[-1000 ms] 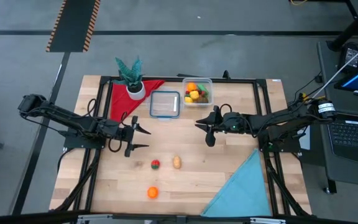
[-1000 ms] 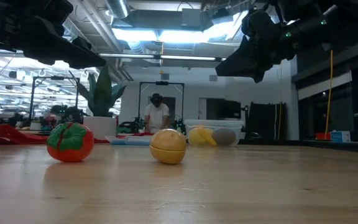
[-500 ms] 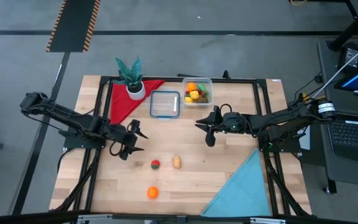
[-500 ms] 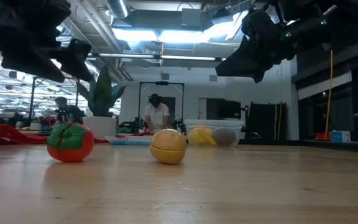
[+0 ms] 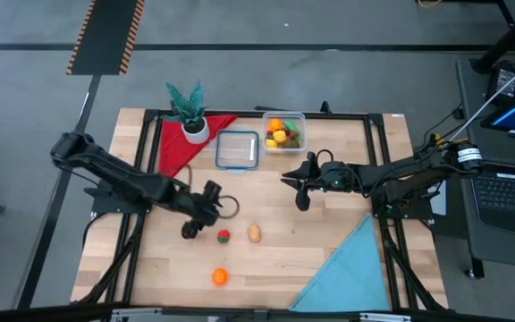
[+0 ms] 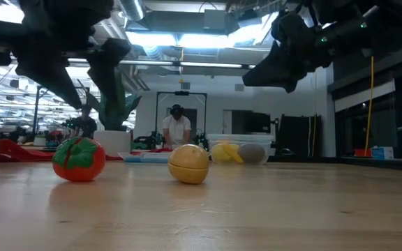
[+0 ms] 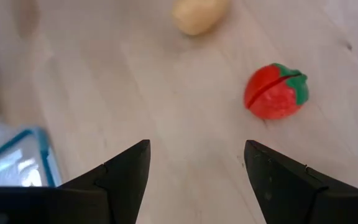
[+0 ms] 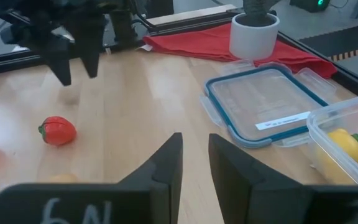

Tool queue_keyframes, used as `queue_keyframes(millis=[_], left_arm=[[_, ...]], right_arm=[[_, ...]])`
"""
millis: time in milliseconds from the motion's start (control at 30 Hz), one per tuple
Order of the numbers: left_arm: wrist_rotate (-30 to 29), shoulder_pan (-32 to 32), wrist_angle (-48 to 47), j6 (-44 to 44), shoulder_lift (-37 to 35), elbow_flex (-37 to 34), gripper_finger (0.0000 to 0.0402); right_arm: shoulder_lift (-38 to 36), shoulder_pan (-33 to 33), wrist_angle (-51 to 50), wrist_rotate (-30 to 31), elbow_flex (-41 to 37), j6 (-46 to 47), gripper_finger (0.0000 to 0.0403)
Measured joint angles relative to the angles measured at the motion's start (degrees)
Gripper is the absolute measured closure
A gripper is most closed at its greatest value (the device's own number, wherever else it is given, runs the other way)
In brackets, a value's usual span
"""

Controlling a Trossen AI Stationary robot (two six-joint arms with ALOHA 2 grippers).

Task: Pick and placing Produce into tupperware
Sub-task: Put the strawberry into the transparent bin

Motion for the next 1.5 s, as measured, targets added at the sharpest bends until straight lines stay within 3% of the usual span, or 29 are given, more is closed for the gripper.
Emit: queue_keyframes(millis=[333,633,833,1167,1500], left_arm=[[0.0,-2.6,-5.8,3.5,13.4,10.6,0.0149],[0.0,-2.9,-6.3,1.4,14.2,11.2,0.0149],[0.8,-2.9,-6.1,7.2,14.2,11.2,0.0149],[7.2,-1.9,-5.5,18.8,14.2,11.2,0.0149],[13.9,-1.5,-5.0,30.4,16.4,11.2,0.0149]], right_arm=[[0.0,0.0,-1.6,0.0,0.0,0.2,0.0322],[0.0,0.0,-1.3,0.0,0.0,0.3,0.0322],[0.0,0.0,-1.3,0.0,0.0,0.4,0.0322],[0.3,0.0,0.4,0.1,0.0,0.3,0.0322],[7.2,0.0,8.3,0.1,0.0,0.3,0.0322]])
